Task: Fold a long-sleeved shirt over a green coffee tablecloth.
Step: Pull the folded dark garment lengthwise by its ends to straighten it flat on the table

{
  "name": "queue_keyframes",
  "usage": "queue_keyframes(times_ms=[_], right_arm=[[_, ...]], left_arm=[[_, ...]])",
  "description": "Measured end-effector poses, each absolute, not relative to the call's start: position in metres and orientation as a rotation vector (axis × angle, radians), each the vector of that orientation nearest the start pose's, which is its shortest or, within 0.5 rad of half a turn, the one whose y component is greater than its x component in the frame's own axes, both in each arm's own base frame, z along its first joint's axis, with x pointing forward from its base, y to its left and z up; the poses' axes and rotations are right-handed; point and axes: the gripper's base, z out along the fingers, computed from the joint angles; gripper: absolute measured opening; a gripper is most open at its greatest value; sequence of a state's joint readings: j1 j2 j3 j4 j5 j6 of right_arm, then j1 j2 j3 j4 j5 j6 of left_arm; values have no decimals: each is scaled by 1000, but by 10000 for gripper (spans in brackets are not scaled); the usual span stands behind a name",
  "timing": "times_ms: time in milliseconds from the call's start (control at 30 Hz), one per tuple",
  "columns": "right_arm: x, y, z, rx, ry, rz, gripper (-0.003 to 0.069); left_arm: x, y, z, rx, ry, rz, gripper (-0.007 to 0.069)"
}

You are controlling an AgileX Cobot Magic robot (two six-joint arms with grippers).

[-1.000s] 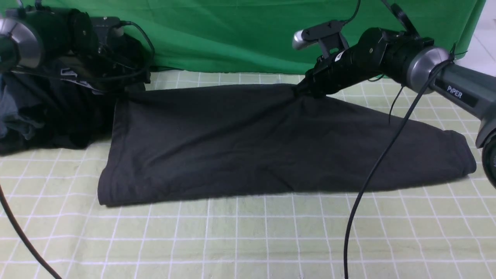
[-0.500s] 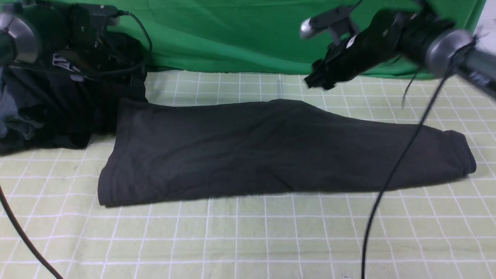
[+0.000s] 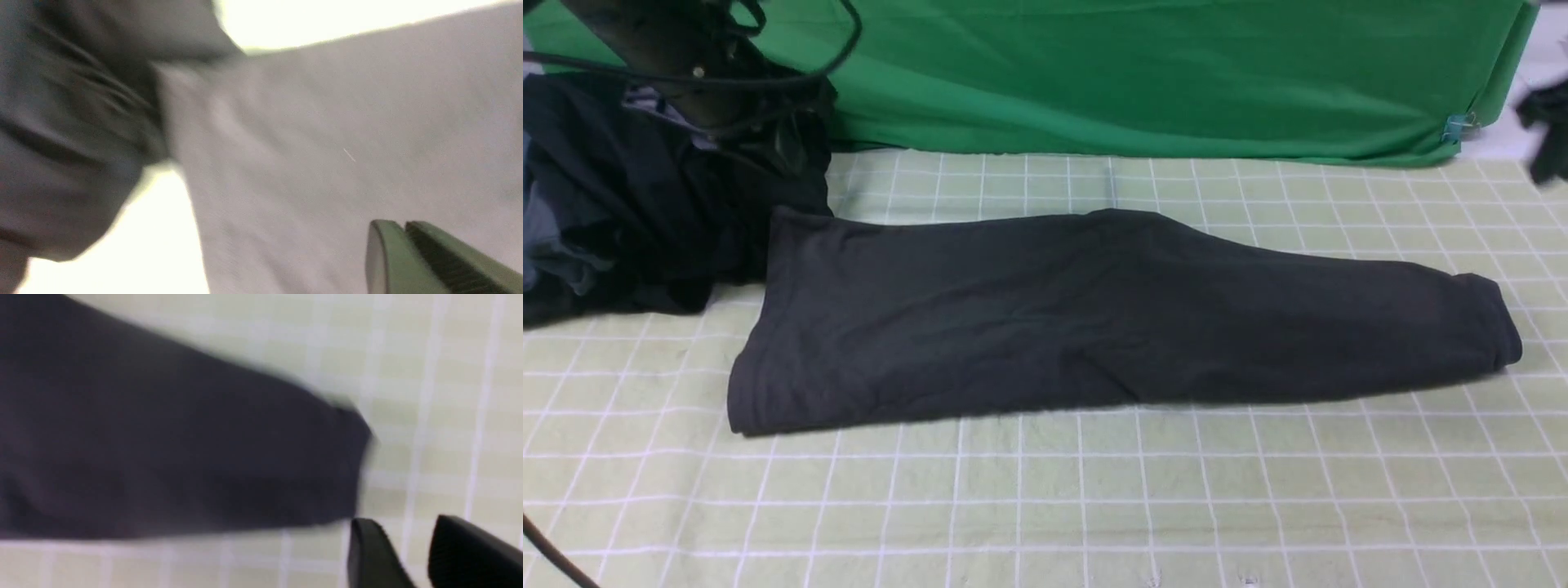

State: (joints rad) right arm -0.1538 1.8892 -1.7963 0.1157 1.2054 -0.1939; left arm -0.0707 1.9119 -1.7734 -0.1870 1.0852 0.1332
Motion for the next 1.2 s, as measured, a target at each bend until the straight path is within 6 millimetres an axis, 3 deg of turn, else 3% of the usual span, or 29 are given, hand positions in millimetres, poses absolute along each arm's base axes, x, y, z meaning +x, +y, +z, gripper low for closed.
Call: queue_keyframes(times_ms=[33,133,233,300,433,533,767,833,900,1000,1100,1200], right_arm=[[403,-57,313,-10,2773,69,251],[396,-80,279,123,2832,74,432],[402,-83,257,141,2843,75,565],[409,-82,244,135,2846,80,613],[425,-75,210,115,2885,100,641],[433,-71,191,100,2912,114,642],[442,-65,165,71,2931,139,634],[443,-65,163,66,2928,139,609],[444,-65,161,65,2929,147,527],[444,-64,159,29,2930,157,323],[444,-63,160,-7,2934,169,74],[443,-64,163,-13,2956,153,31]], left_arm=[[416,-47,302,214,2692,-234,19],[398,-70,277,289,2721,-242,-6],[384,-87,247,347,2727,-228,-7],[377,-92,228,371,2734,-198,-7],[367,-83,188,355,2774,-64,-8],[364,-78,172,339,2799,8,-8],[364,-77,168,320,2794,28,-8],[364,-77,168,321,2794,29,-7],[364,-77,168,323,2793,29,-7],[364,-77,168,322,2793,28,-6],[364,-77,168,319,2794,24,-6],[363,-77,168,319,2798,25,-6]])
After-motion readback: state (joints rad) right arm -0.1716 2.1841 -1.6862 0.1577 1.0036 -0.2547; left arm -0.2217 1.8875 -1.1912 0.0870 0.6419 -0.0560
